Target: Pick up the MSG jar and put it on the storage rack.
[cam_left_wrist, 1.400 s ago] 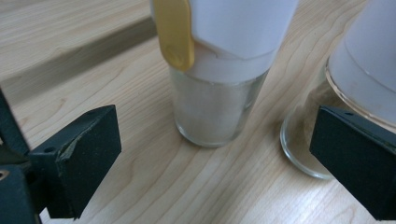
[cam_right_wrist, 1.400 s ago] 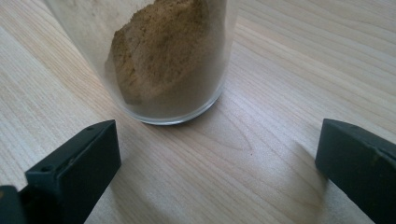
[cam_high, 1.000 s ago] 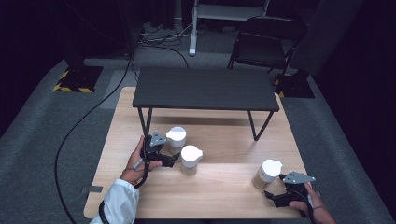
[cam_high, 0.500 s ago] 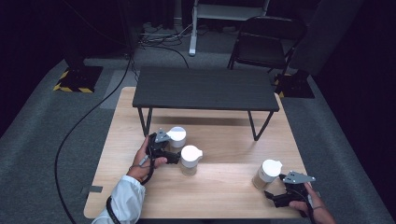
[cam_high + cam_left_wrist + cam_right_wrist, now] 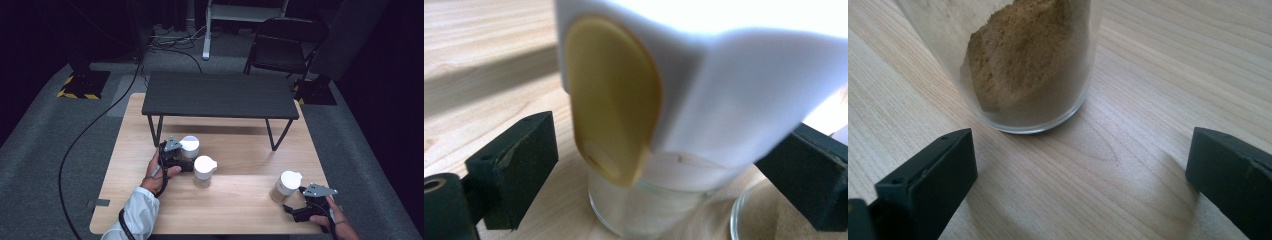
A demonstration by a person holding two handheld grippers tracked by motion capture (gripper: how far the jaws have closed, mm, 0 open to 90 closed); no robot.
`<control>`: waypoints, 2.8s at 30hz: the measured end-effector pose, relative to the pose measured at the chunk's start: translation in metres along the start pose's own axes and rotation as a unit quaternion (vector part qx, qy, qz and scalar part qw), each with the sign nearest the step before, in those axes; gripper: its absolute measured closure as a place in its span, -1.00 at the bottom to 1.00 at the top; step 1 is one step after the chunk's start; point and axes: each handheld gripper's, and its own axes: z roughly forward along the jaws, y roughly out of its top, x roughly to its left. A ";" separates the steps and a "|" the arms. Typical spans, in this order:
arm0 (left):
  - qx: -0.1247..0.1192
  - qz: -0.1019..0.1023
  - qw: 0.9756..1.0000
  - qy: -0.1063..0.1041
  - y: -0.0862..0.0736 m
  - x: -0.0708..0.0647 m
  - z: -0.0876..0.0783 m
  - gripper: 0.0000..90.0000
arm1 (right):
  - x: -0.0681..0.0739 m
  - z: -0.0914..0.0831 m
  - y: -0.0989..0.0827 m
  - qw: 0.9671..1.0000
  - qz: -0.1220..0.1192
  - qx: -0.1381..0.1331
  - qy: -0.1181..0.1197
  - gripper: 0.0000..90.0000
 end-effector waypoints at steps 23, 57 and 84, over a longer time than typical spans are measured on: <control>-0.038 0.049 0.998 0.029 -0.009 -0.015 0.000 -0.34 | 0.000 0.000 0.000 1.000 0.000 0.000 0.000 -1.00; -0.051 0.062 0.995 0.056 0.009 -0.026 -0.022 -0.34 | 0.000 0.000 0.000 1.000 0.000 0.000 0.000 -1.00; -0.075 0.066 0.993 0.064 0.032 -0.048 -0.046 -0.34 | 0.000 0.000 0.000 1.000 0.000 0.001 0.000 -1.00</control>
